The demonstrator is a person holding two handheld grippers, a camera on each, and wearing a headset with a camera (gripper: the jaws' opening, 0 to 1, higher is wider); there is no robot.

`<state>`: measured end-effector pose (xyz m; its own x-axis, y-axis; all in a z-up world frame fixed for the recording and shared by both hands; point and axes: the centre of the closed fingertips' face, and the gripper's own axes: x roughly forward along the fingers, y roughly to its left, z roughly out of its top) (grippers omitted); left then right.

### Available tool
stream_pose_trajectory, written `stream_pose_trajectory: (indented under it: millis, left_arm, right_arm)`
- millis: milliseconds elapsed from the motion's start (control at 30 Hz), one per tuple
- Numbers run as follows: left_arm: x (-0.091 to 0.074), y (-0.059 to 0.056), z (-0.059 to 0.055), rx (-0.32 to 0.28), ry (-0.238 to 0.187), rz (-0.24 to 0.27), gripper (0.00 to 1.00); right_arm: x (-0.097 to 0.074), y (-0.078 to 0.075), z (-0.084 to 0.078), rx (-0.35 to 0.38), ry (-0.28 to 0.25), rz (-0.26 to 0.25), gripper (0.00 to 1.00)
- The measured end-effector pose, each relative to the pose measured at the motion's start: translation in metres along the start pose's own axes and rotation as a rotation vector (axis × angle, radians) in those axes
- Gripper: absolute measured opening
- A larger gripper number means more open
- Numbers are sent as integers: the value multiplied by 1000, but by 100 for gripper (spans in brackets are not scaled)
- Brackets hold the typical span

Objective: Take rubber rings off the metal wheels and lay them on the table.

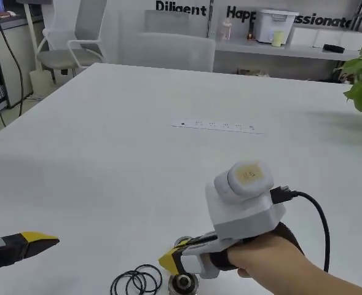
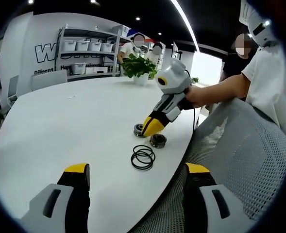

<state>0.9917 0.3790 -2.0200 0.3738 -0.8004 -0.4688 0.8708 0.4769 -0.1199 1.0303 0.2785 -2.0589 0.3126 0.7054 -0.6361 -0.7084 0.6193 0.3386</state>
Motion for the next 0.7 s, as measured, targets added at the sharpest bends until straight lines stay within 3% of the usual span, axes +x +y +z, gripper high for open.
stream_pose_trajectory:
  millis: [200, 400, 700]
  left_arm:
    - [0, 0, 0, -1, -2, 3, 77]
    - [0, 1, 0, 0, 1, 4, 77]
    - [0, 0, 0, -2, 0, 1, 77]
  right_arm:
    - [-11, 0, 15, -14, -45, -2, 4]
    - [-23, 0, 29, -72, -81, -17, 5]
    - [-49, 3, 52, -55, -181, 18, 7]
